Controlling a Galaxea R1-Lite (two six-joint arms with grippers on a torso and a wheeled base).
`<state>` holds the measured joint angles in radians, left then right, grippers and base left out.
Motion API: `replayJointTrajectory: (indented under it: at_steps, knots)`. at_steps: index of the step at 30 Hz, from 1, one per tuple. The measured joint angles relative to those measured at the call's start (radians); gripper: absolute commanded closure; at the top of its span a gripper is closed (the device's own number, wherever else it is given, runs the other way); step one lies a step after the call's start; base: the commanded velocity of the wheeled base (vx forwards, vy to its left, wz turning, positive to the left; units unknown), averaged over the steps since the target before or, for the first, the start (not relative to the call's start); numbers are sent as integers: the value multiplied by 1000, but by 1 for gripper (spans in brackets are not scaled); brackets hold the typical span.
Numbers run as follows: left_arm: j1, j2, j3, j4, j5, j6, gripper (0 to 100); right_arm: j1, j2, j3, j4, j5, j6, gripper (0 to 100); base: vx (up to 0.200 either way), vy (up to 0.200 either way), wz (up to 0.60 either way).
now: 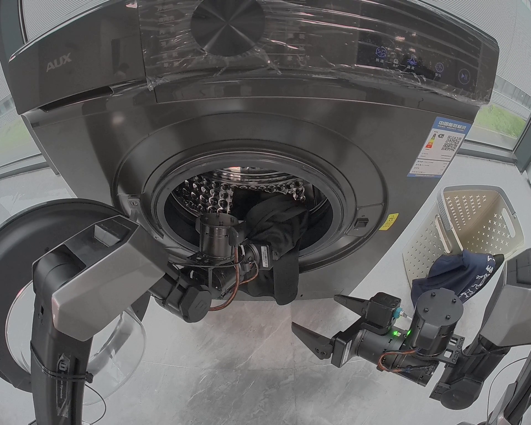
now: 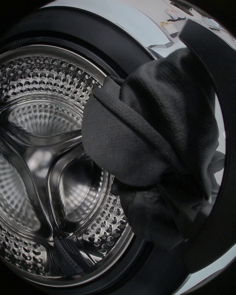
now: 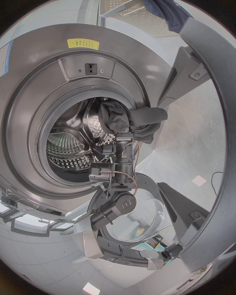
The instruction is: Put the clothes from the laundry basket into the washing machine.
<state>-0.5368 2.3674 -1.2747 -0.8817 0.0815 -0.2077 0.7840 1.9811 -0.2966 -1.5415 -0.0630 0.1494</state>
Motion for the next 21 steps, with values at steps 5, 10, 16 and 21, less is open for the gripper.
replayJointTrajectory:
  at_steps: [5,10,16,21]
  knots:
    - [1,32,-56,-22,7,-2,100,0,1,0,0,0,0,0,0,0,0]
    - [3,55,-135,-39,30,-21,100,1,1,-1,0,0,0,0,0,0,0]
    - [13,70,-286,-62,82,-77,100,1,1,-3,0,0,0,0,0,0,0]
    - [32,89,-414,-71,130,-94,100,1,1,-5,0,0,0,0,0,0,0]
